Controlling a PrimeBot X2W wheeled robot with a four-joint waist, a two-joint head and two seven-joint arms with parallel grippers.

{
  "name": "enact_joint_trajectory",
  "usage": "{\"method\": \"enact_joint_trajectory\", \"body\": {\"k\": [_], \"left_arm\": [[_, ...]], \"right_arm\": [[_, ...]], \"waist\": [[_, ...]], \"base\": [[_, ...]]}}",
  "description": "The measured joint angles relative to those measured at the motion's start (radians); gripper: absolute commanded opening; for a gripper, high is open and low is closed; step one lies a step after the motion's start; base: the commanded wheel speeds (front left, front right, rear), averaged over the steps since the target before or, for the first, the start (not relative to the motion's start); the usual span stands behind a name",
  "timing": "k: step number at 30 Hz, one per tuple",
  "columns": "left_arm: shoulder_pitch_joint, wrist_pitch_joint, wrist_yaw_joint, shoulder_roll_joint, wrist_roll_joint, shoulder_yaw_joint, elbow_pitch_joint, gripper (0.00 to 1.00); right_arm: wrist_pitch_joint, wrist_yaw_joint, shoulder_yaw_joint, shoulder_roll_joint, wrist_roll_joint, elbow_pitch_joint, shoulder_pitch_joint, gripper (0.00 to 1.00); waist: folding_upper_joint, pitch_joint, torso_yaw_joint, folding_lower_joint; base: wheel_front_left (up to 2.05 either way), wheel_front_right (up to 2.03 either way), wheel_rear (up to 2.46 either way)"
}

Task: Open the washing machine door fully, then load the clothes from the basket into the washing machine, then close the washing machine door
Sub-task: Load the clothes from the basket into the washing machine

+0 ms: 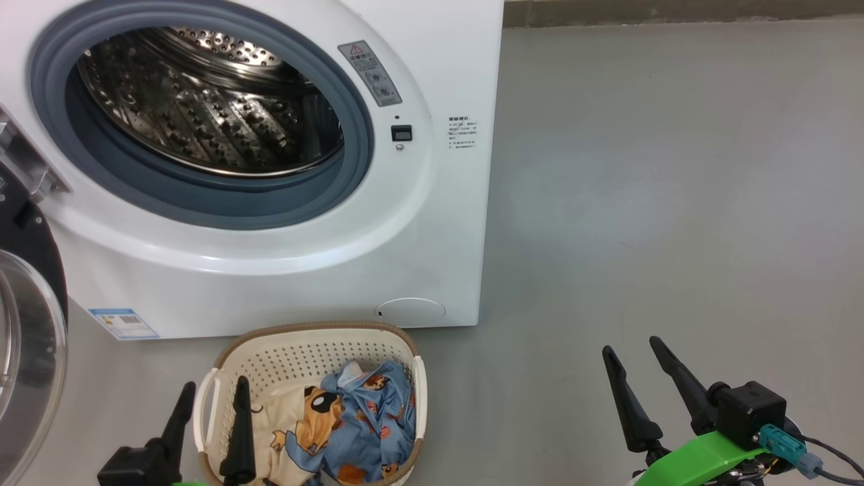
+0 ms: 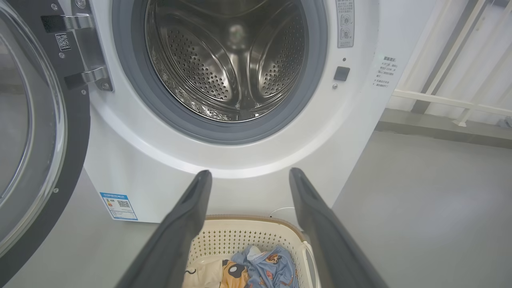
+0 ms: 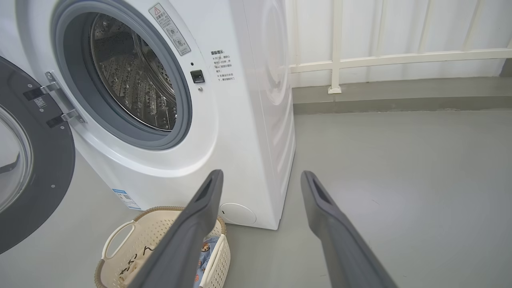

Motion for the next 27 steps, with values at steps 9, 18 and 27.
{"method": "enact_joint_trajectory", "body": {"k": [9, 18, 27], "left_arm": [[0.0, 0.0, -0.003, 0.0, 0.002, 0.001, 0.005, 1.0], [-0.001, 0.0, -0.002, 0.0, 0.007, -0.005, 0.013, 1.0], [-0.086, 0.0, -0.003, -0.002, 0.005, -0.041, 0.11, 1.0]], "right_arm": [[0.001, 0.0, -0.001, 0.0, 0.0, 0.0, 0.0, 1.0], [0.01, 0.0, -0.012, 0.0, -0.011, -0.007, 0.0, 1.0], [0.024, 0.0, -0.071, -0.001, -0.061, -0.05, -0.029, 1.0]], "waist": [[0.0, 0.005, 0.001, 0.0], [0.0, 0.037, -0.002, 0.0], [0.0, 0.144, -0.018, 0.0]], "base": [[0.0, 0.0, 0.0], [0.0, 0.0, 0.0], [0.0, 0.0, 0.0]]}}
